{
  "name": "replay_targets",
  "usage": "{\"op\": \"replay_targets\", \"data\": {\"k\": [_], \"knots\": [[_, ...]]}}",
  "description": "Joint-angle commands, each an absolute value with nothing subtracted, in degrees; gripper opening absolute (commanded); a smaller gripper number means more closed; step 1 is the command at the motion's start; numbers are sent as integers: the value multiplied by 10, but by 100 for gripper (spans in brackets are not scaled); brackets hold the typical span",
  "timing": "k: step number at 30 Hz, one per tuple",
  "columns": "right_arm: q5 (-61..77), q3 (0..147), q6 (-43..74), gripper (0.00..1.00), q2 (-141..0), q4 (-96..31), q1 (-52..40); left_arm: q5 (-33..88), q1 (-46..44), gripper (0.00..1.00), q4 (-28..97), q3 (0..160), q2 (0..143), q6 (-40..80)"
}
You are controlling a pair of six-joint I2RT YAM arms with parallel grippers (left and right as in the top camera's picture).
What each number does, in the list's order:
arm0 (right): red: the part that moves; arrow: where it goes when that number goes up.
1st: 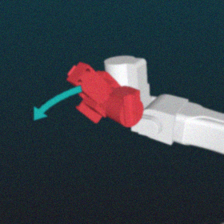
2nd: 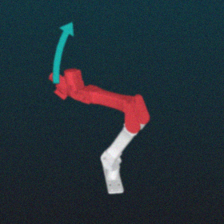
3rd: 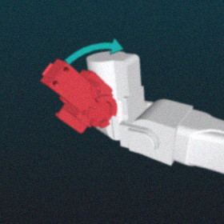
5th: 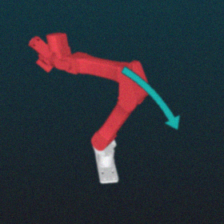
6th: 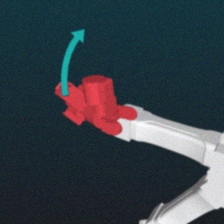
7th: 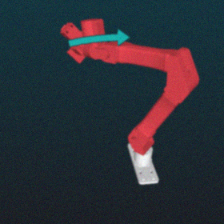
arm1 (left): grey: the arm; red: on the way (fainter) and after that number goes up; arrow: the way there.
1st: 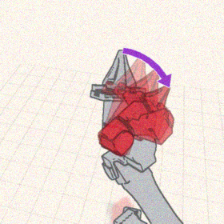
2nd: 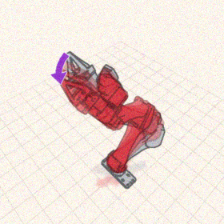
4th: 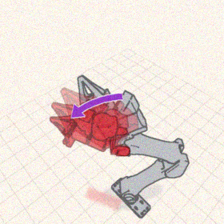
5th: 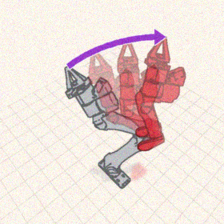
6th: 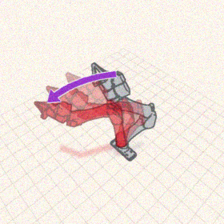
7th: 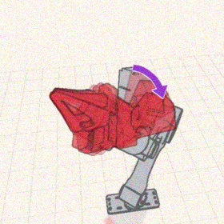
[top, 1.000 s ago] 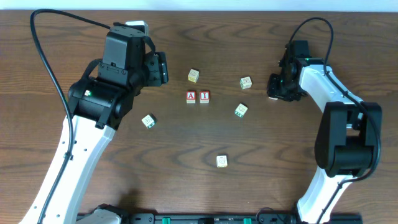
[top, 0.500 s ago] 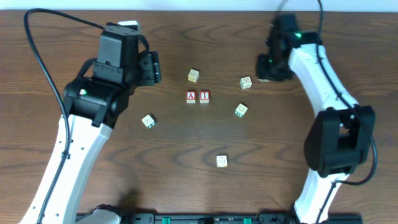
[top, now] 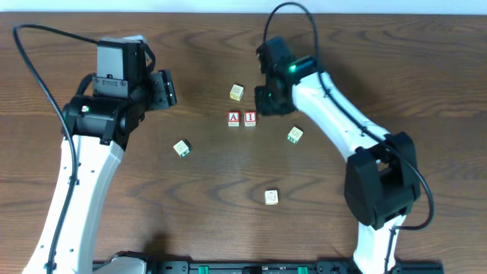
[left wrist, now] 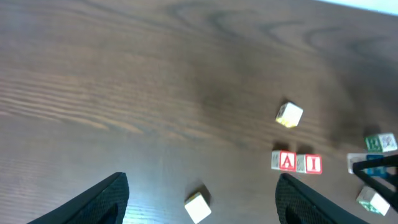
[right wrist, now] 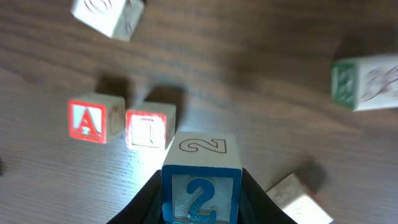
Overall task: Spell out Ai2
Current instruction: 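Carry the '2' block to the right of the 'I' block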
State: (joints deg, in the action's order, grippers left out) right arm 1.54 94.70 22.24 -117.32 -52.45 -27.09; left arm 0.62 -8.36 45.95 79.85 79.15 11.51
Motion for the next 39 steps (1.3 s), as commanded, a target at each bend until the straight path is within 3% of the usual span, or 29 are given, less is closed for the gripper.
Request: {"op": "replay_targets", "data": {"k": [1,12,39], "knots": [[-4,925,253,2,-1170,-508,-265,20,-82,77,449,789,794,103],[5,882,243,1,-1187,-439,-263,20,-82,77,434,788,794,103],[-4,882,237,2,-1220,-417,-281,20,-82,78,435,788,794,112]]}}
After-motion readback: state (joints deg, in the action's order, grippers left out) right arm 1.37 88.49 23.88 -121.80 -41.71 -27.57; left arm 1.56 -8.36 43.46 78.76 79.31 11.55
